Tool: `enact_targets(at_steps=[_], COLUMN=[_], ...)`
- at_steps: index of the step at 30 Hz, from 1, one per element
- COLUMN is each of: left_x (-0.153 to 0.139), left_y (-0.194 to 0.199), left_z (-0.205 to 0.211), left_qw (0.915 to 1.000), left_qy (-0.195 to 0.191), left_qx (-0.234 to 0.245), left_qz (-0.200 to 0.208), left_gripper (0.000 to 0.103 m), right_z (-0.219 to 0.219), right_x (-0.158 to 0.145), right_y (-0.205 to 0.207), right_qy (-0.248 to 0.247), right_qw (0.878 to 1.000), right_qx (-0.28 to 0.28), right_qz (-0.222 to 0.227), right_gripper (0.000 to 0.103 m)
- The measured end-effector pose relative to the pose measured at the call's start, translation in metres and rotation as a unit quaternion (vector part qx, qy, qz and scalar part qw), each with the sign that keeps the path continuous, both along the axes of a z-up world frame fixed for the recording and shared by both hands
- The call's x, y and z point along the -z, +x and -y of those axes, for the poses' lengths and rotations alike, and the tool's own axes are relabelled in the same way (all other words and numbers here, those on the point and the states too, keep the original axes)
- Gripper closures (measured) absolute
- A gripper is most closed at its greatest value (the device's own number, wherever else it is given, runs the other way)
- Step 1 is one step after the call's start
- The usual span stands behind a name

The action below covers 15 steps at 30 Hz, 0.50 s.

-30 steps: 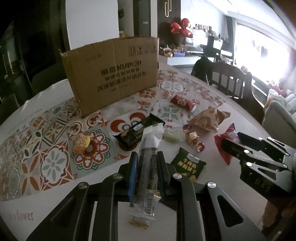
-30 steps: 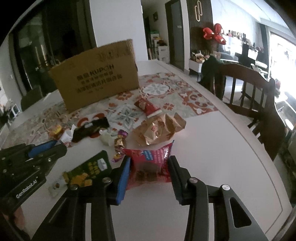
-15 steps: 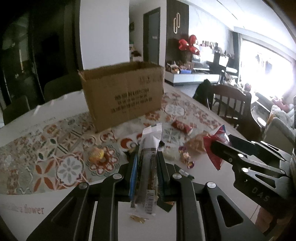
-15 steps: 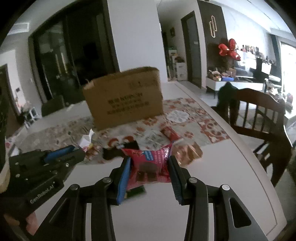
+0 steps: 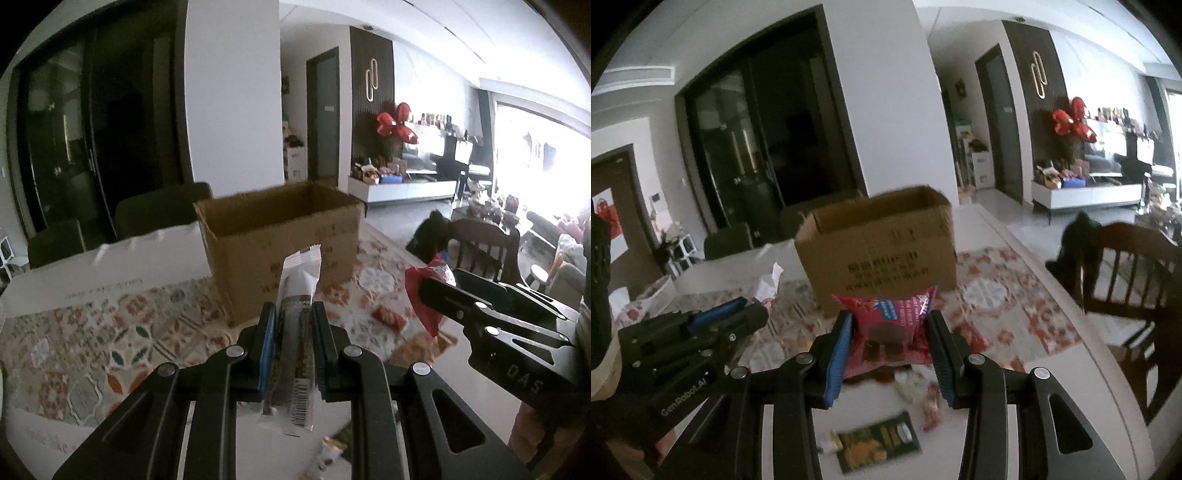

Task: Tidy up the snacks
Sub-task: 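Carry the stick snack and red bag with both tools over the cardboard box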

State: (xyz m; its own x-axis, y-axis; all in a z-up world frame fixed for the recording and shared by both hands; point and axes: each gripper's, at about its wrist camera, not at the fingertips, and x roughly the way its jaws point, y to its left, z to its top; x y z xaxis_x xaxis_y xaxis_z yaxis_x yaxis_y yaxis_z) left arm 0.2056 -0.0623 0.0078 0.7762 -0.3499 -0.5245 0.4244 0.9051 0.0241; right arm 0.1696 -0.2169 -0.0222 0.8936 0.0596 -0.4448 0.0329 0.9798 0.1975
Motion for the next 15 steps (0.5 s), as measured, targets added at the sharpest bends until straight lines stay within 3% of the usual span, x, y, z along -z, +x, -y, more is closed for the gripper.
enact_targets(at_steps=[7,15], left_x=[-0.032,-0.056], left_y=[0.034,0.085], left_z=[0.003,0.016], left_qw=[0.9996,0.9997], left_qy=[0.003,0.009], left_qx=[0.003,0.01], left_qz=[0.026,0.021], left_gripper=[0.083,0.083], right_z=[0.0,0.009], right_x=[-0.03,-0.061], right_y=[0.042,0.093], right_qy=[-0.004,-0.003], right_qw=[0.999,0.999], right_qx=[-0.024,-0.035], right_qz=[0.023,0.027], right_gripper=[0.061,0.061])
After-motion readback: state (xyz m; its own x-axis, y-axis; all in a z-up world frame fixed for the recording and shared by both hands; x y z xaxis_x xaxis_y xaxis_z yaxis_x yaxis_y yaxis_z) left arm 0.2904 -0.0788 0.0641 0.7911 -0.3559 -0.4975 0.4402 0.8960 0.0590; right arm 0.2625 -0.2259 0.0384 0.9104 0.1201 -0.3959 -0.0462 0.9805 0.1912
